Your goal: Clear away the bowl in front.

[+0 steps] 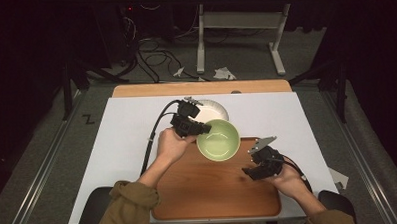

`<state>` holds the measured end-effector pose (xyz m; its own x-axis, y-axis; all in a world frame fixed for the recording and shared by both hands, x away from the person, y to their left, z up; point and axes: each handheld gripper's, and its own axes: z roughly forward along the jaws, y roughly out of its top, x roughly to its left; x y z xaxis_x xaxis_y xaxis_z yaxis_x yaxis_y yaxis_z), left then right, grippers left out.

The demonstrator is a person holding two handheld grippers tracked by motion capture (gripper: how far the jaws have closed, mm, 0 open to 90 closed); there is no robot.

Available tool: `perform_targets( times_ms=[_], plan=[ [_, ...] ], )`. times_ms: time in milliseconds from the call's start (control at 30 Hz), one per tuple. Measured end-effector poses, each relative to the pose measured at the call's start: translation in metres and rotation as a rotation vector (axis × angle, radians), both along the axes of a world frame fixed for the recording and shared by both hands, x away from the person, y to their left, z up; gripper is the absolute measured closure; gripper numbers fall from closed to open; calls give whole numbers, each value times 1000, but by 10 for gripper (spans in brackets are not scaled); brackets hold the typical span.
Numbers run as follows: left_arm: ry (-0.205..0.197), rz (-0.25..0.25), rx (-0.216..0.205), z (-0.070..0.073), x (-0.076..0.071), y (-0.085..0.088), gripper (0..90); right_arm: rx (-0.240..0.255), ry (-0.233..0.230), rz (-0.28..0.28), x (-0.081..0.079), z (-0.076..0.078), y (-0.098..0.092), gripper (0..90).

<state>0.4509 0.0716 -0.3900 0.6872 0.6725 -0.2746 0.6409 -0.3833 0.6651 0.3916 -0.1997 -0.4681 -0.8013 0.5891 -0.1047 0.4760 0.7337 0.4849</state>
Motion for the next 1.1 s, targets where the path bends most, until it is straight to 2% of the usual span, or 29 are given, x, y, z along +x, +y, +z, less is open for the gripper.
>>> perform_targets(
  times_ms=[233, 600, 833, 1100],
  plan=[
    [3, -25, 2, 2, -10, 1, 812, 1, -1, -4, 0, 1, -1, 379],
    [18, -57, 1, -4, -26, 7, 809, 3, 0, -7, 0, 0, -1, 379],
    [31, -65, 2, -12, -33, 9, 809, -2, 4, -6, 0, 0, -1, 379],
    [64, -73, 24, -25, -36, 9, 809, -2, 2, -7, 0, 0, -1, 378]
  ],
)
